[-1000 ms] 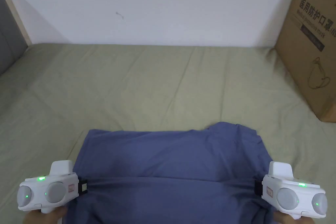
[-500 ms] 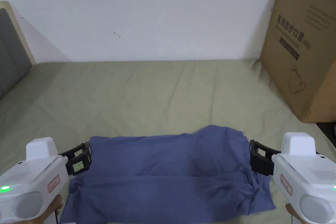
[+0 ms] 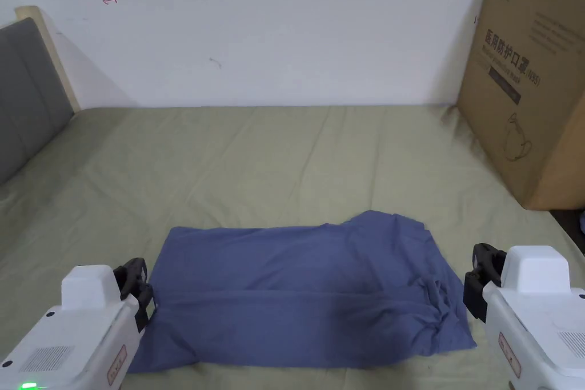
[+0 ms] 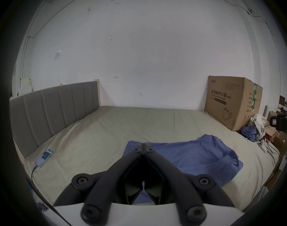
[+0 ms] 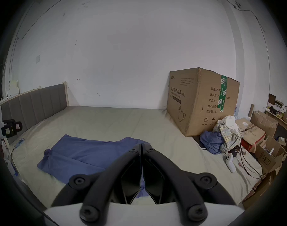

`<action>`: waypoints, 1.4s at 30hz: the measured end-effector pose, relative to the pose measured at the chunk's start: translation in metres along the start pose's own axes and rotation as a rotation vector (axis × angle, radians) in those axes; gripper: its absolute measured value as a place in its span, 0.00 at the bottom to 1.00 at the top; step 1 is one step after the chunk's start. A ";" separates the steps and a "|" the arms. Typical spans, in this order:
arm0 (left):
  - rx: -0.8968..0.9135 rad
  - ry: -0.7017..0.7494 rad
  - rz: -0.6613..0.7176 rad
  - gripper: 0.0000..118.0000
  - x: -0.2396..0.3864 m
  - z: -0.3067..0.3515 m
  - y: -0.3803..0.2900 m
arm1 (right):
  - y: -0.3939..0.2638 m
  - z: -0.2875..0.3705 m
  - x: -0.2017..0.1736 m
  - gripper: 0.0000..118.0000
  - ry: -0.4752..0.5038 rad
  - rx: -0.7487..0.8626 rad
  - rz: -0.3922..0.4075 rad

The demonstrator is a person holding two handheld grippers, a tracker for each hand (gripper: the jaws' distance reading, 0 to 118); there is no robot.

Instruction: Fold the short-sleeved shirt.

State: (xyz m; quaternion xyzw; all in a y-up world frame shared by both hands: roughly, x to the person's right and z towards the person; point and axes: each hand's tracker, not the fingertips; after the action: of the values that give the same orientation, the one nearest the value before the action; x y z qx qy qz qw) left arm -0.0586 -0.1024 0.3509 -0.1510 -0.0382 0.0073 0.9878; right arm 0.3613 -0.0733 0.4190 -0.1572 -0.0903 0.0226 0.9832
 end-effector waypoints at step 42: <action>-0.618 0.027 0.141 0.03 -0.074 -0.132 -0.076 | -0.109 -0.162 0.021 0.77 -0.054 -0.581 -0.059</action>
State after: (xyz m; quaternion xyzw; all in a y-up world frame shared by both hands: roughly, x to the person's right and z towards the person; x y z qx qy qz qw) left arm -0.1223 -0.2164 0.2428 -0.4465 -0.0148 0.0616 0.8925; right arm 0.4139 -0.2247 0.3060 -0.4290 -0.1236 -0.0285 0.8944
